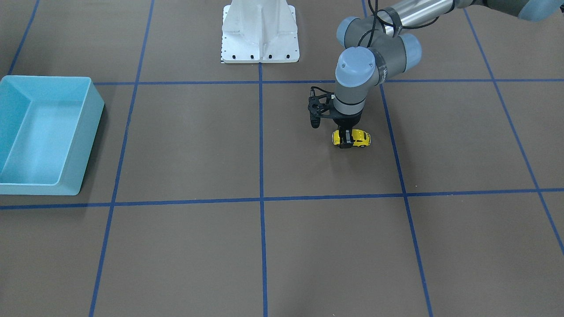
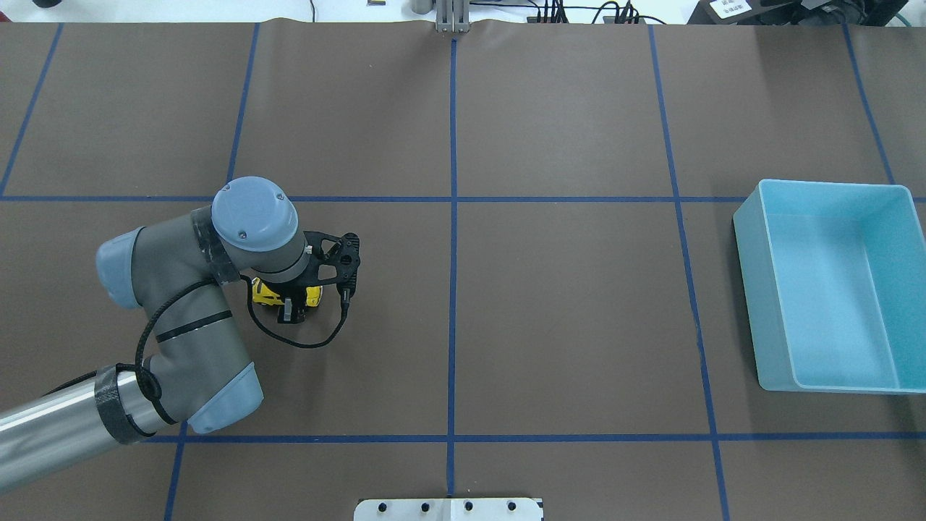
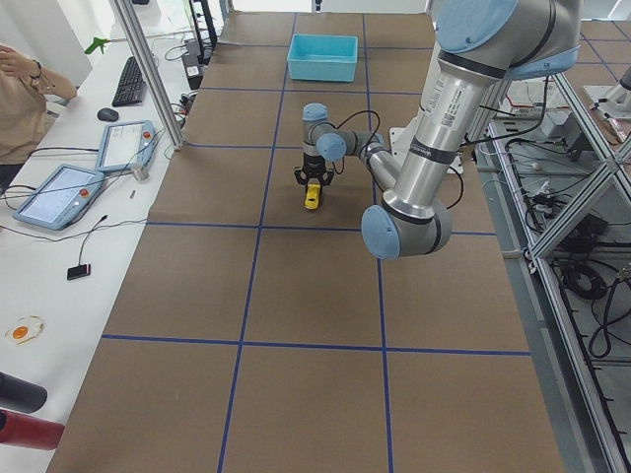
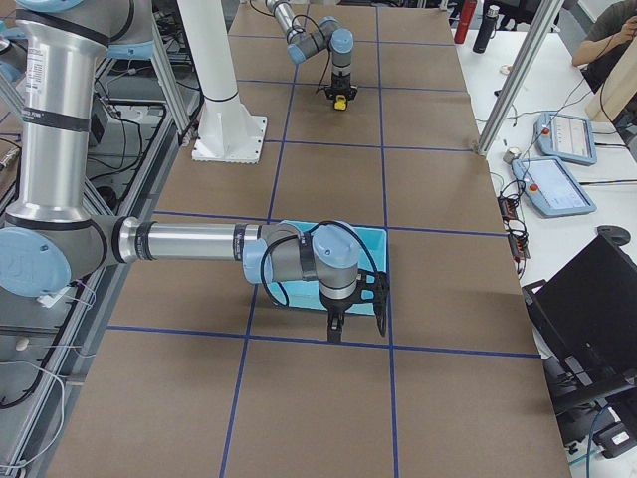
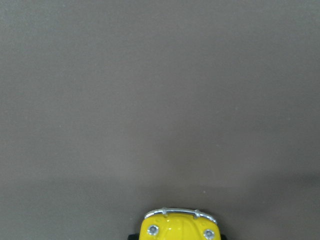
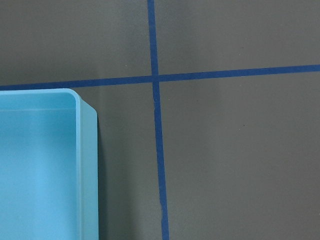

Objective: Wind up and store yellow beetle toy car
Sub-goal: 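Press the car down and drag it backward toward the robot with the left gripper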

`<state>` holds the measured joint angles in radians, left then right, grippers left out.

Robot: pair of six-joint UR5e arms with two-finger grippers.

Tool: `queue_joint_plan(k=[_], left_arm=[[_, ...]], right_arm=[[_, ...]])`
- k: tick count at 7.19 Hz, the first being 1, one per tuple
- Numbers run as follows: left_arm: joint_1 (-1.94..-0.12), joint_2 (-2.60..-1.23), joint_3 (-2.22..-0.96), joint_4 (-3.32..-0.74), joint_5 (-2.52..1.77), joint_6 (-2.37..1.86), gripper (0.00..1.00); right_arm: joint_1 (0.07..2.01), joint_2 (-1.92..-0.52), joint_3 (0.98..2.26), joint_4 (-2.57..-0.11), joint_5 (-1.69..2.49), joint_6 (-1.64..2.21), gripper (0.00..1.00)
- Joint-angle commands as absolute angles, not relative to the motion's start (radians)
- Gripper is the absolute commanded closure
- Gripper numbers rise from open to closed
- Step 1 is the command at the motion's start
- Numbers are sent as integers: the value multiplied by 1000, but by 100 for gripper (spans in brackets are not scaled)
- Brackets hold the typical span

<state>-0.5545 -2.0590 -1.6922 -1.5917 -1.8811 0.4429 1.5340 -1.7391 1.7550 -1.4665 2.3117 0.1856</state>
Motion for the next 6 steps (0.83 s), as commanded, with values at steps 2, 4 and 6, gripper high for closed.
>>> queue_joint_plan(k=[2,4,6], left_arm=[[-586,-2036,-1755,-1604,-1922,439,70],[-587,-2031,-1753,-1676,-1922,440,74],[-587,-2004,-1747,-1787,-1921,436,76]], right_arm=[[1534,-1743,1756,-1466,2310,186,0],[1534,-1741,1753,-1466,2309,186,0],[1536,-1744,1753,-1463,2304,186,0]])
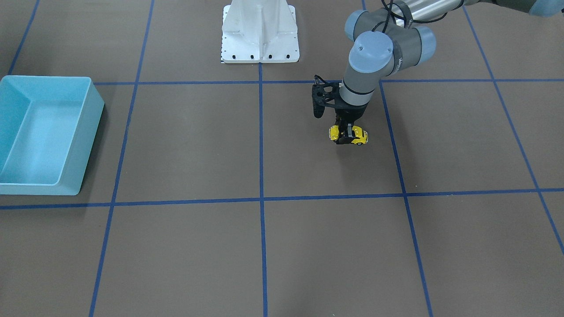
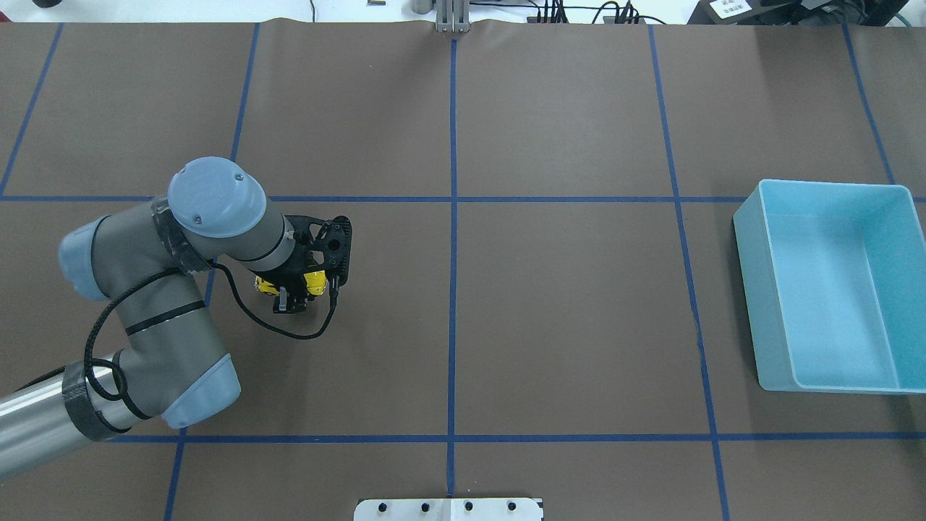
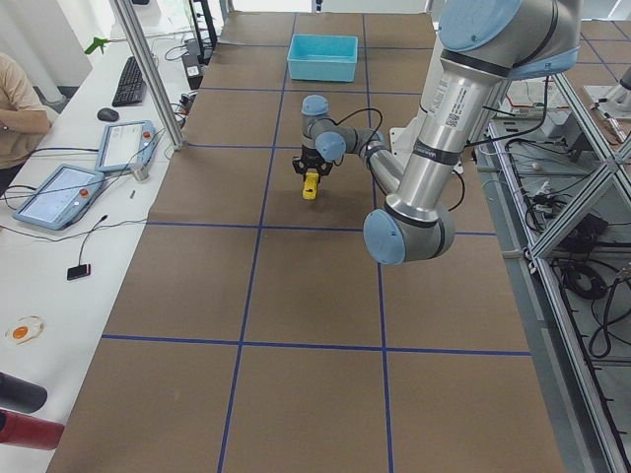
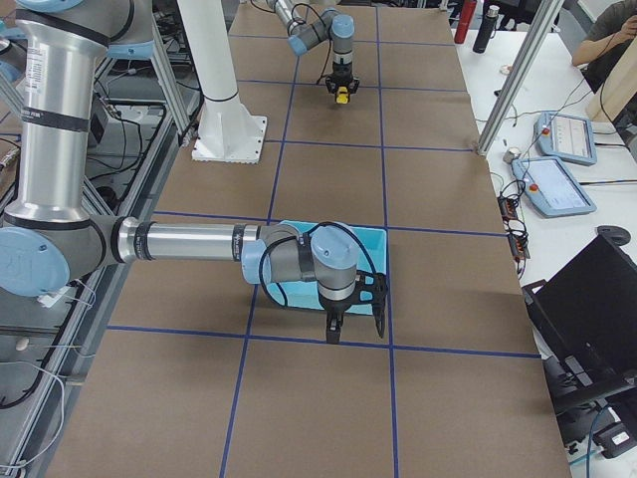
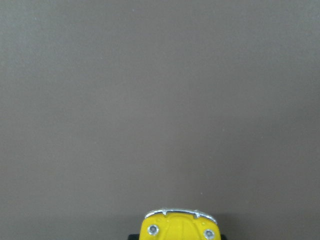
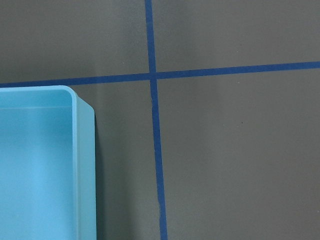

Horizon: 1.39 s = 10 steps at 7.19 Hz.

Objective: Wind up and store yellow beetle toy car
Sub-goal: 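Press the car down and drag it backward toward the robot with the left gripper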

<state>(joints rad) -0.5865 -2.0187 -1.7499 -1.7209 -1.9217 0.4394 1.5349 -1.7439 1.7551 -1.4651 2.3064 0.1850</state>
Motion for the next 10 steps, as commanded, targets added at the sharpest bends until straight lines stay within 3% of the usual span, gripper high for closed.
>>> queue_joint_plan(k=[1,10], left_arm=[[-586,-1987,-1741,-1810,-1921,436,76],[-589,-1950,-1689,-1829,-1940,439,75]], right_arm=[[1534,-1738,1741,-1462,2304,186,0],[1542,-1726,1741,-1465,2319,201,0]])
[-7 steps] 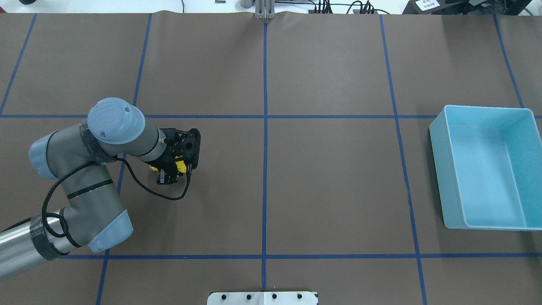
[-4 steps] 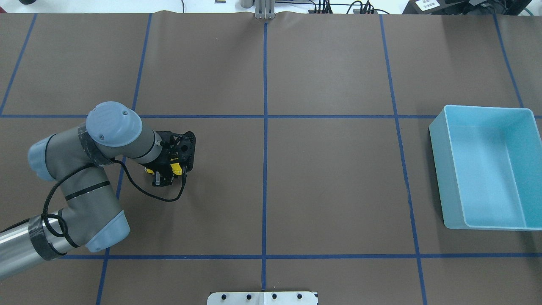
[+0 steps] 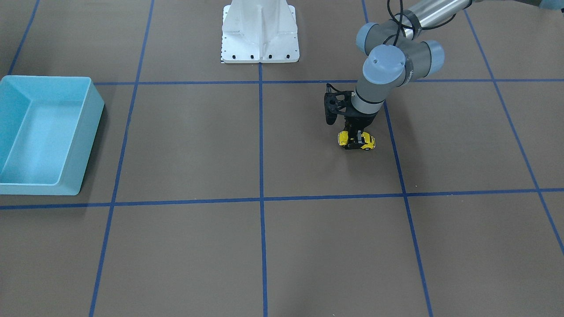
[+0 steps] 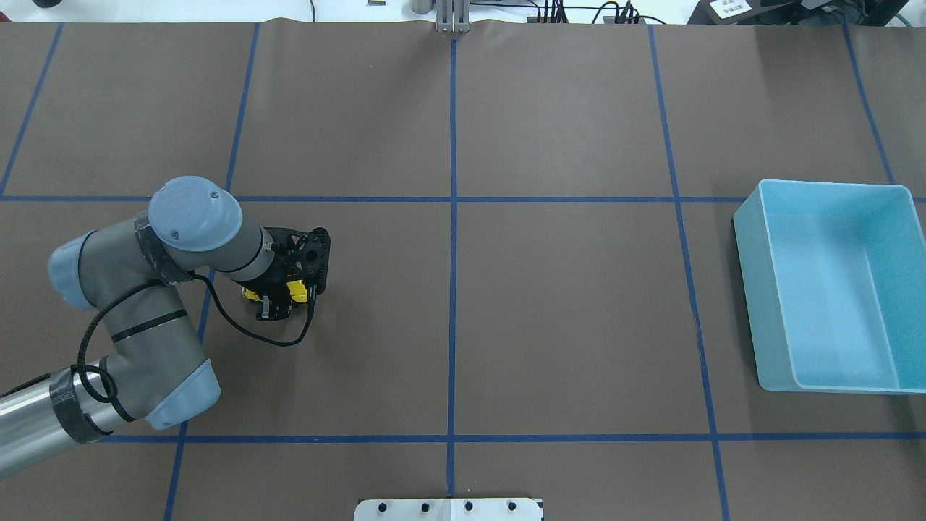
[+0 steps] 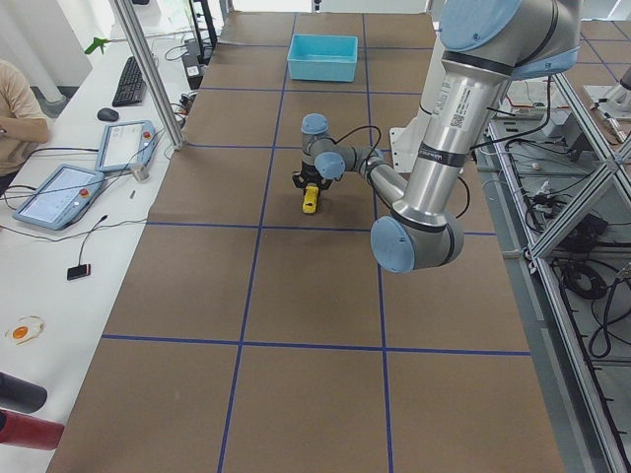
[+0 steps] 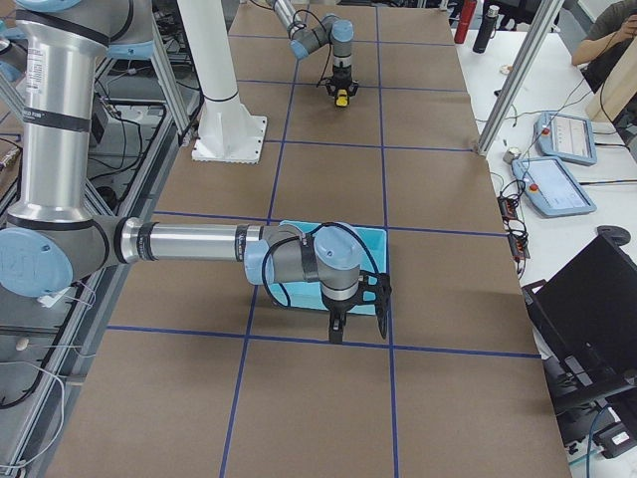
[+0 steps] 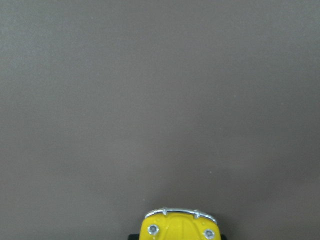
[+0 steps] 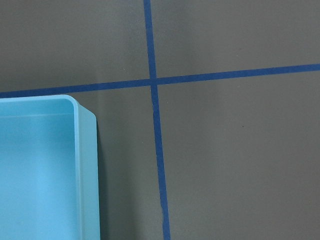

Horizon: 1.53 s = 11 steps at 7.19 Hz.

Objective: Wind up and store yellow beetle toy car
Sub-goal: 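Press the car down and drag it backward toward the robot with the left gripper, then keep dragging the car backward along the table with the left gripper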

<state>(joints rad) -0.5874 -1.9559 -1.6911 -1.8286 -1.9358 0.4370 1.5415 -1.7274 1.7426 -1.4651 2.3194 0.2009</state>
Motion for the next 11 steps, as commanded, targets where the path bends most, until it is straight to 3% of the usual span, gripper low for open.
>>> queue_joint_plan(k=[1,11], left_arm=[[-589,-1948,-1689,-1829,-1940,439,75],[-632,-1901,-1692,-1862,-2000,445,75]], right_arm=[[1542,-1726,1741,-1465,2319,201,0],[1542,-1727,1736,-1466,2319,201,0]])
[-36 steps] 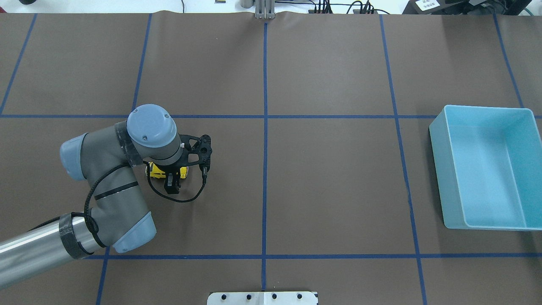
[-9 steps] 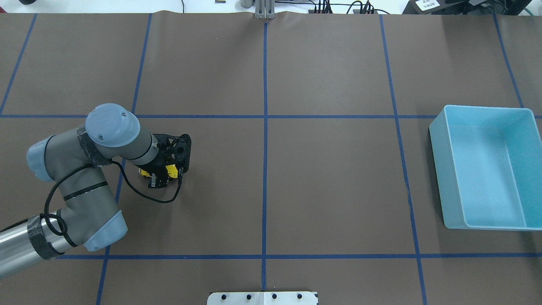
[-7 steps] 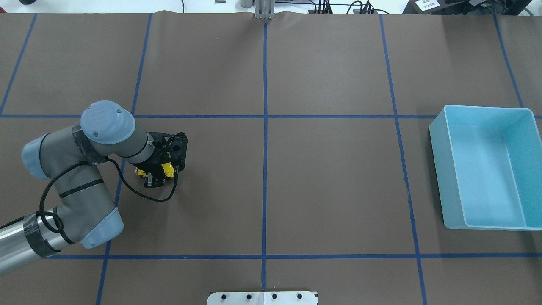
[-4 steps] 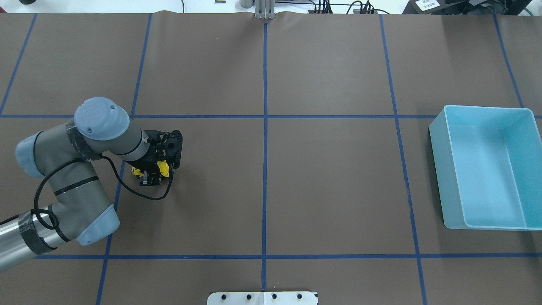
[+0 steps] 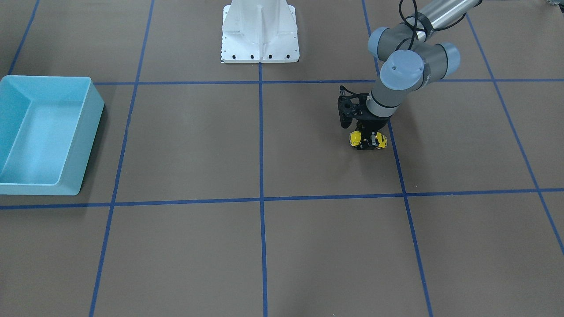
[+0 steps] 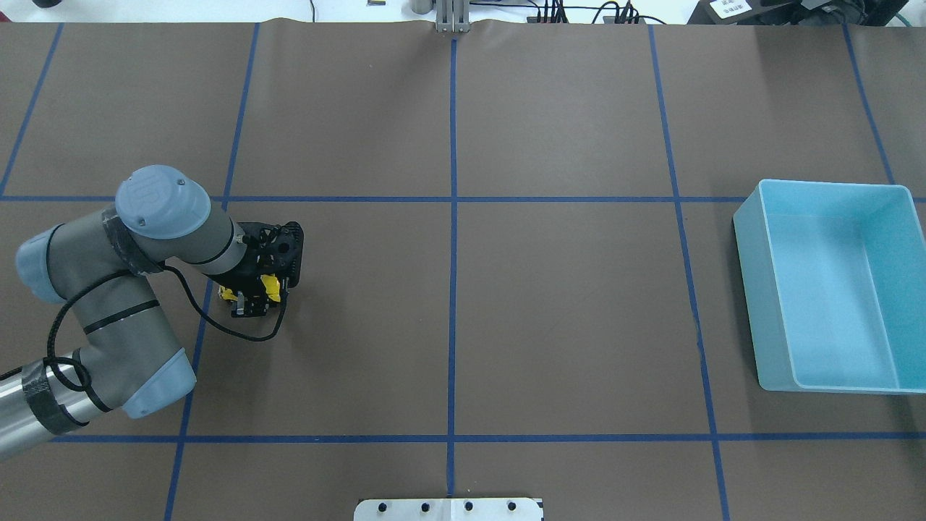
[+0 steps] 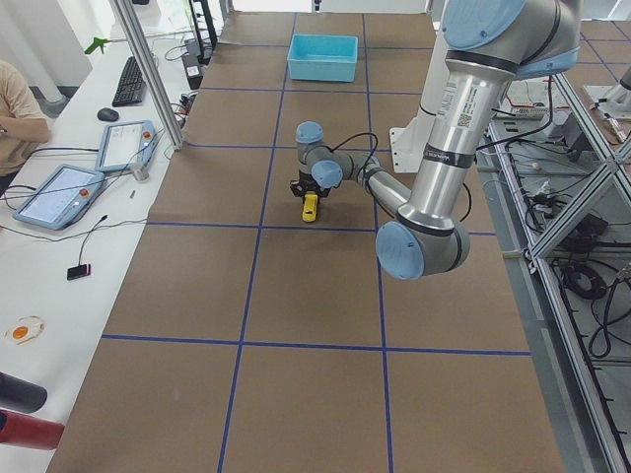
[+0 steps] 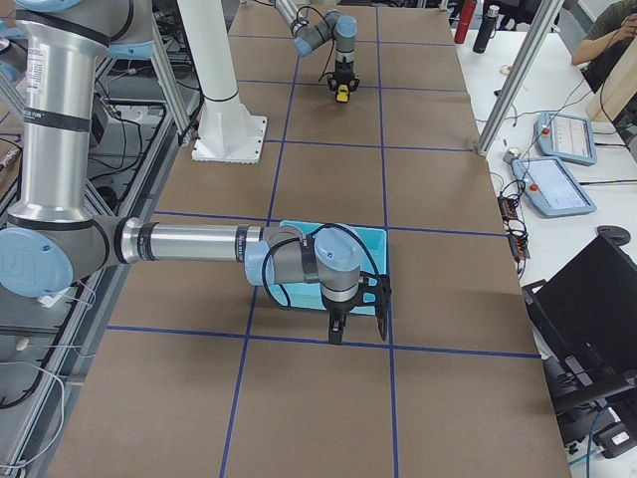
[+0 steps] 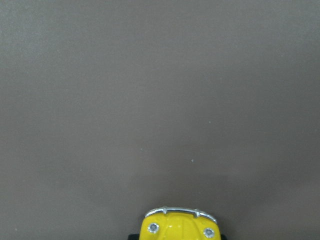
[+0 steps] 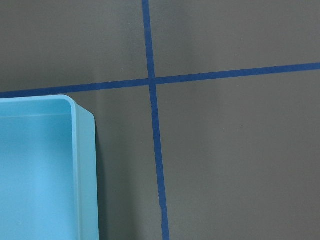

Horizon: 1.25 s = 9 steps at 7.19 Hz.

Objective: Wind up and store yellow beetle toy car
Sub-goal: 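Keep dragging the car backward along the table with the left gripper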

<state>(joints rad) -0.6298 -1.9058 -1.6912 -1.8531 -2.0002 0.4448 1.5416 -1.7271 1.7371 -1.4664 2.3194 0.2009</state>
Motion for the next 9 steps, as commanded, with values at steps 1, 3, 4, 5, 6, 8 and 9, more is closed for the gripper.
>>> queue_joint_plan(k=[1,3,4,5,6,8,9], left_arm=[[-637,-1895,-1692,-1867,-2006,445,75],[-643,-1888,-1692,-1871,-2017,445,75],[-643,-1884,-1690,-1884,-2017,445,75],[-643,-1879,-1690,-1885,-2023,445,75],[-644,-1876,-1690,-1891,-2031,445,75],[-653,-1865,-1690,-1905,-2033,445,75],[-658,-1859,-1690,-1907,-2033,449,75]], right_arm=[[1542,-1727,1735,-1466,2319,201,0],[1542,-1727,1736,-1466,2319,201,0],[1542,-1727,1735,-1466,2319,201,0],[1542,-1730,1738,-1466,2319,201,0],[1542,-1733,1741,-1466,2319,201,0],[1542,-1735,1741,-1466,2319,201,0],[1542,-1733,1741,-1466,2319,201,0]])
